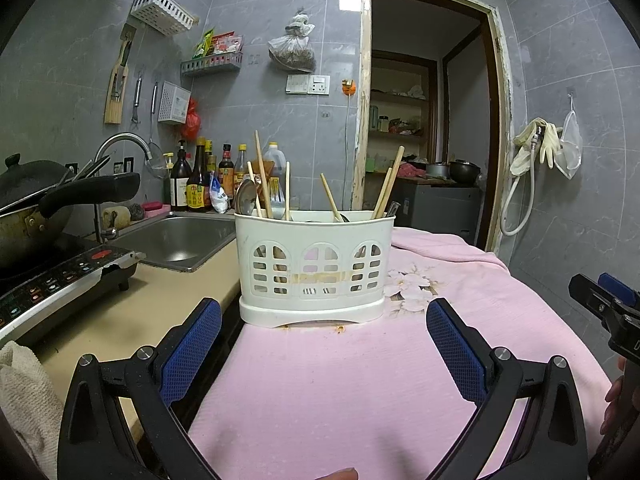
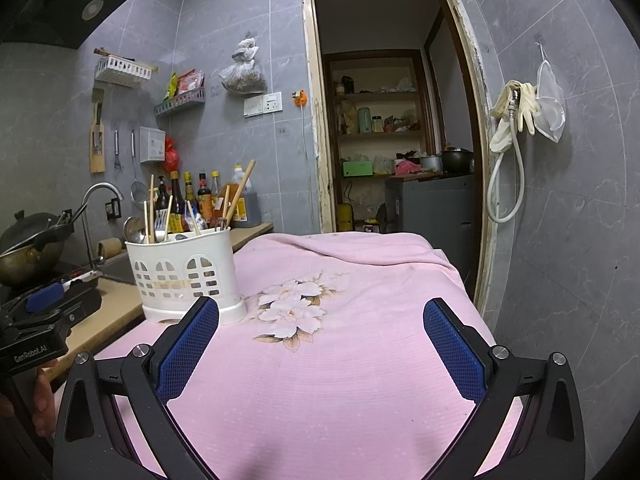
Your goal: Organize utensils
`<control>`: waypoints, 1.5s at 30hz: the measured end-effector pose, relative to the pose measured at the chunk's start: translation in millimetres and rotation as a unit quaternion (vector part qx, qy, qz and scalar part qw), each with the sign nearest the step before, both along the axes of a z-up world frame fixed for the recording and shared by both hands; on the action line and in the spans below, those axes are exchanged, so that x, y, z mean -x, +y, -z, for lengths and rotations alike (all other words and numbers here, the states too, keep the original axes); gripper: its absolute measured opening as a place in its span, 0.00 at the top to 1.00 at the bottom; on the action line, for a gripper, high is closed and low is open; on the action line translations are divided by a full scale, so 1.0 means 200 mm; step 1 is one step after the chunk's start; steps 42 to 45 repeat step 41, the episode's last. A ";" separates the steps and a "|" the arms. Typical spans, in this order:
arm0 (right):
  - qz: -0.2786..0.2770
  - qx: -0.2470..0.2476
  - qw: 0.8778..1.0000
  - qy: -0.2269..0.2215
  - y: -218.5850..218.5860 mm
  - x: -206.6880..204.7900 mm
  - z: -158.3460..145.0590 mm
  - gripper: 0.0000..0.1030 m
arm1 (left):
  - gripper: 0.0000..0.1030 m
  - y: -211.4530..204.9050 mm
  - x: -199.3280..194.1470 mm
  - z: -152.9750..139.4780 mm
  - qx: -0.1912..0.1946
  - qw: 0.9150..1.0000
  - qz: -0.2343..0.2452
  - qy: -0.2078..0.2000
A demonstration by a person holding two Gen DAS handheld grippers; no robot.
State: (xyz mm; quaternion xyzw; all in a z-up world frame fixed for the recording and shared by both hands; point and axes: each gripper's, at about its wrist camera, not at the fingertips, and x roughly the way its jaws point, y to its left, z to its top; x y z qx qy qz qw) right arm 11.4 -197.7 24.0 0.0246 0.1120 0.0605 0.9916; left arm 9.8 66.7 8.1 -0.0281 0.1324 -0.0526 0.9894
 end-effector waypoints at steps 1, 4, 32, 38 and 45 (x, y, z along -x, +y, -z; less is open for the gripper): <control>0.000 0.000 1.000 0.000 0.00 0.00 0.00 0.00 | 0.02 0.00 0.00 0.01 0.000 1.000 0.000 0.001; 0.000 0.000 1.000 0.001 0.01 0.00 0.01 0.00 | 0.02 0.00 0.00 0.01 0.000 1.000 0.000 0.001; -0.001 -0.002 1.000 0.015 0.02 -0.03 0.03 0.00 | 0.02 -0.02 -0.02 0.03 0.002 1.000 0.001 -0.008; -0.003 -0.002 1.000 0.019 0.02 -0.04 0.02 0.00 | 0.02 -0.02 -0.03 0.03 -0.002 1.000 0.001 -0.006; -0.002 -0.002 1.000 0.019 0.02 -0.04 0.02 0.00 | 0.02 -0.02 -0.03 0.03 -0.002 1.000 0.000 -0.005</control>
